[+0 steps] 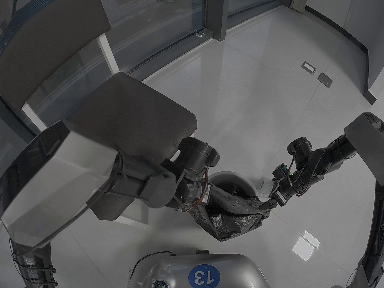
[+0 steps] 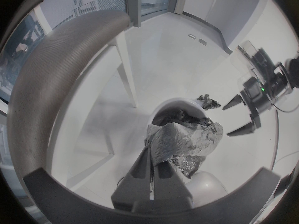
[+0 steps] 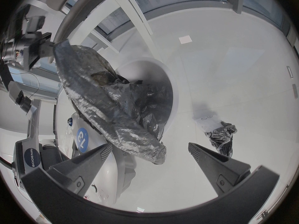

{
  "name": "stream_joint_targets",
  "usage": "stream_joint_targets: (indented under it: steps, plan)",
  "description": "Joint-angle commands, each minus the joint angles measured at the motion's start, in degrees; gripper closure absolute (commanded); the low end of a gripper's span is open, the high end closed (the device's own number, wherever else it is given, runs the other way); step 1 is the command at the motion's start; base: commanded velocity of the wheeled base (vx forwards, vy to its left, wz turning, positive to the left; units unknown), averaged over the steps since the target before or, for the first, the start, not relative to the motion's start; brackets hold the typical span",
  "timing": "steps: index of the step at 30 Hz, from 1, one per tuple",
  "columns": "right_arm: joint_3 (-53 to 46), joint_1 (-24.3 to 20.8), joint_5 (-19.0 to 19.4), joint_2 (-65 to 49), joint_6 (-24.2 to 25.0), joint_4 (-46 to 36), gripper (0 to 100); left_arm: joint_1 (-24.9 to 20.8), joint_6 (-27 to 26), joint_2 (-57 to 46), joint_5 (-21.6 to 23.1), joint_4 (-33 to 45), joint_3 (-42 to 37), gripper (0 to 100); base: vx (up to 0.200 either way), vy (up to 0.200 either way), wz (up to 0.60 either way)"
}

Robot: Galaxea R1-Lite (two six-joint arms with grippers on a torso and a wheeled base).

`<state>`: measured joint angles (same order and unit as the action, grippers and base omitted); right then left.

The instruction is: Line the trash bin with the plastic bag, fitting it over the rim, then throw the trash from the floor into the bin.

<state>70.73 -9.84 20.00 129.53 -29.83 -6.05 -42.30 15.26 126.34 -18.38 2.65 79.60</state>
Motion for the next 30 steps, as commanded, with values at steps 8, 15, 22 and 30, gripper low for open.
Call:
stream_joint_targets:
  steps: [8, 15, 22, 30]
  plan:
    - [0.02, -2.38, 0.03, -4.11, -0.4, -0.02, 0, 2.66, 0.82, 0.92, -2.53, 3.77, 2.92, 100, 0.0, 0.0, 0.0]
    - [0.11, -5.1, 0.12, -4.72, -0.4, 0.07, 0, 1.61, 1.09, 0.75, -2.53, 3.59, 1.52, 100, 0.0, 0.0, 0.0]
    - [-0.07, -7.56, 0.12, -5.42, -0.58, -0.02, 0, 1.08, 2.58, 0.75, -3.5, 3.59, 1.52, 0, 0.0, 0.0, 0.0]
    - [-1.12, -11.7, 0.12, -5.51, -1.02, -0.19, 0, 0.9, 2.58, 0.66, -3.59, 3.59, 1.61, 0, 0.0, 0.0, 0.0]
